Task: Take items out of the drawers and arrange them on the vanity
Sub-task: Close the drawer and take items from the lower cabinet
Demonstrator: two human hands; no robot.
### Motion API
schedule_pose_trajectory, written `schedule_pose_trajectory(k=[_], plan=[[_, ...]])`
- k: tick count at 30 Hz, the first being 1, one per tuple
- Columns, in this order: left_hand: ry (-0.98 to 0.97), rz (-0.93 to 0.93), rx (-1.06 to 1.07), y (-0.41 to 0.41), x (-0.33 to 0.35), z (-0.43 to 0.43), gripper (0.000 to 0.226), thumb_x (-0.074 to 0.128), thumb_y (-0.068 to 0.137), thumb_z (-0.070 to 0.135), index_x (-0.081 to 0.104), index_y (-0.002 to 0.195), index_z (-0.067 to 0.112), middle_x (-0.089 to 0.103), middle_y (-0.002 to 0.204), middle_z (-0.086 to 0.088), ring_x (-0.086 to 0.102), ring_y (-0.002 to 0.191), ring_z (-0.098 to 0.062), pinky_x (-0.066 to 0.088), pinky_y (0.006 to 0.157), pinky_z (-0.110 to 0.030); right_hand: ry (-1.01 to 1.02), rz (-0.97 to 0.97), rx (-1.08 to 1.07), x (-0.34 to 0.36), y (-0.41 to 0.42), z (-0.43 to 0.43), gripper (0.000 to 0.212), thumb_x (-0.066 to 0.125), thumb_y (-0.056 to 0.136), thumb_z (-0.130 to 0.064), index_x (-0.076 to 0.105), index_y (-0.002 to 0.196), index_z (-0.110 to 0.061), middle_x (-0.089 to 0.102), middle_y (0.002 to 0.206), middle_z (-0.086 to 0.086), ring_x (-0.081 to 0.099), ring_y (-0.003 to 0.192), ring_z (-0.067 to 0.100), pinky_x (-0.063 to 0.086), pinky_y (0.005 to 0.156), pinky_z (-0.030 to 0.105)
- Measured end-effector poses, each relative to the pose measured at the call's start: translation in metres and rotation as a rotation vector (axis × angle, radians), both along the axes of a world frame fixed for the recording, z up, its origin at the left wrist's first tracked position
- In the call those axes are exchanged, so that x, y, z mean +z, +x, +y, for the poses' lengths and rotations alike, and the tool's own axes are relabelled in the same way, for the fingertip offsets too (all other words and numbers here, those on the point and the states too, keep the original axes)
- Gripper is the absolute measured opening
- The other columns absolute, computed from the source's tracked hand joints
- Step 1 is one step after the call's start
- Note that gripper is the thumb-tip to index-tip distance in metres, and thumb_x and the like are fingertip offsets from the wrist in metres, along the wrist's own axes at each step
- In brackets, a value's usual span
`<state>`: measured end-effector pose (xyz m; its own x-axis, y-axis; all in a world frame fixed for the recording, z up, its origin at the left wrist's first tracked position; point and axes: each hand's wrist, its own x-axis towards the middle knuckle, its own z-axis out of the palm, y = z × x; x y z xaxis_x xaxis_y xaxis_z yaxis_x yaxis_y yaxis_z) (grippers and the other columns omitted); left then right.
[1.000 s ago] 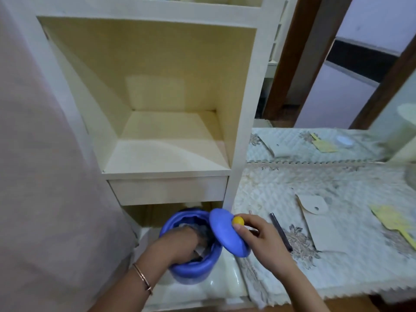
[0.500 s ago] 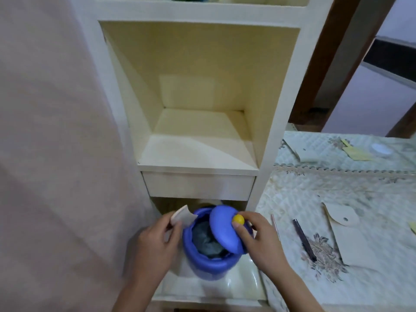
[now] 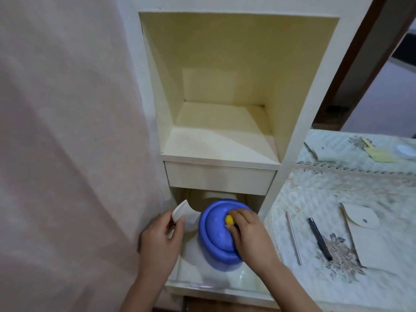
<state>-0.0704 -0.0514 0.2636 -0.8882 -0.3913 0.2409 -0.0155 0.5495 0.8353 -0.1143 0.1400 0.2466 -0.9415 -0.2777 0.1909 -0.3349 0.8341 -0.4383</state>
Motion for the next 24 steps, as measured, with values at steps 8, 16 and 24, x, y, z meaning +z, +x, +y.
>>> schedule_pose_trajectory(k=[8,16,24], plan=[[-0.148,0.057,-0.045,0.010,0.019,0.011,0.039,0.042,0.073,0.052,0.065,0.092,0.028,0.071,0.073,0.009,0.065,0.068,-0.011,0.043,0.071,-0.018,-0.158,-0.156,0.033,0.000,0.010,0.007,0.059,0.035,0.080,-0.048,0.054,0.124,-0.014,0.054,0.128,0.001,0.046,0.121,0.016,0.025,0.102,0.012],[-0.264,0.648,-0.504,0.009,0.022,0.082,0.017,0.057,0.080,0.010,0.069,0.092,0.011,0.068,0.089,0.004,0.057,0.084,-0.006,0.043,0.088,-0.013,-0.253,-0.159,-0.295,-0.015,0.070,0.089,0.033,0.048,0.085,-0.037,0.065,0.106,-0.017,0.066,0.105,-0.002,0.051,0.102,0.003,0.027,0.088,-0.005],[-0.384,0.557,-0.958,-0.019,-0.038,0.209,0.024,0.036,0.095,0.023,0.057,0.106,0.020,0.055,0.105,0.009,0.054,0.092,-0.010,0.042,0.093,-0.014,-0.288,-0.370,-0.605,-0.043,0.111,0.223,0.022,0.055,0.090,-0.024,0.063,0.110,-0.024,0.060,0.097,-0.013,0.056,0.095,0.000,0.039,0.081,0.010]])
